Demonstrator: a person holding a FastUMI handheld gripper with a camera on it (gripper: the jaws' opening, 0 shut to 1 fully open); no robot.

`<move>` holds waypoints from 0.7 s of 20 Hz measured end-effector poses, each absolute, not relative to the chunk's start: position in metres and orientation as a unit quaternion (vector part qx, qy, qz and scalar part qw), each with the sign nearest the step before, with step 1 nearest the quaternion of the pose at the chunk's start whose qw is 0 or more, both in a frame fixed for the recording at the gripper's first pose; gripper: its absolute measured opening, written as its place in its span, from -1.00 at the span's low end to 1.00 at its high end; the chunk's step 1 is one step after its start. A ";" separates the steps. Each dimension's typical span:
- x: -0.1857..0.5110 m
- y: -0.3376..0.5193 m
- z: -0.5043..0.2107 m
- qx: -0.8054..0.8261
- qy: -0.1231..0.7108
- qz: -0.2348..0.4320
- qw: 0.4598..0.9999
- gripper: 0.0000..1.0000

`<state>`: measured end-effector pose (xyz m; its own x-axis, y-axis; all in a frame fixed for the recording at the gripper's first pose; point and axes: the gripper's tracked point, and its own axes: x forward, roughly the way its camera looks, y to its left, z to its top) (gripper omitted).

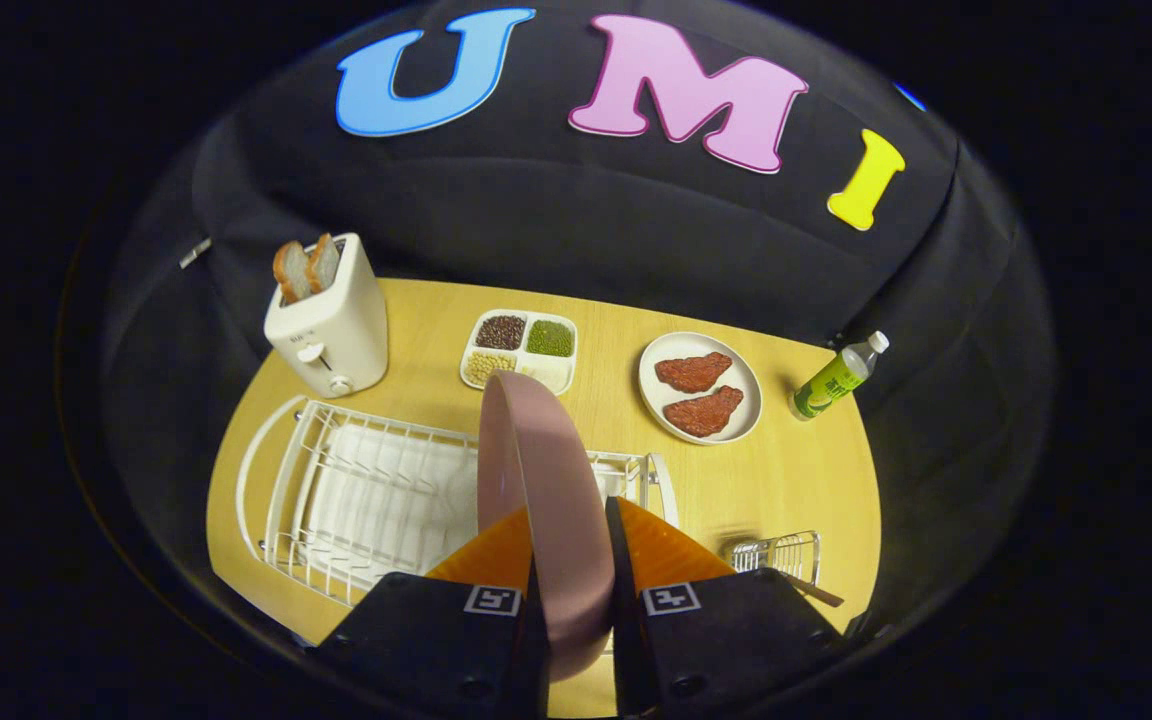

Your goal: Take the plate from the dish rack, then take the spoon from the basket and place it into the plate.

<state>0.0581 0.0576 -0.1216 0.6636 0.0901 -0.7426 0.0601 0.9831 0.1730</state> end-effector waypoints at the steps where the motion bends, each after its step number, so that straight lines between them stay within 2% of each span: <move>1: 0.053 0.056 -0.115 0.121 0.403 0.019 0.907 -0.42; 9: -0.021 0.043 -0.089 0.292 0.373 0.112 0.873 -0.41; 14: -0.088 0.027 -0.122 0.326 0.392 0.126 0.851 -0.42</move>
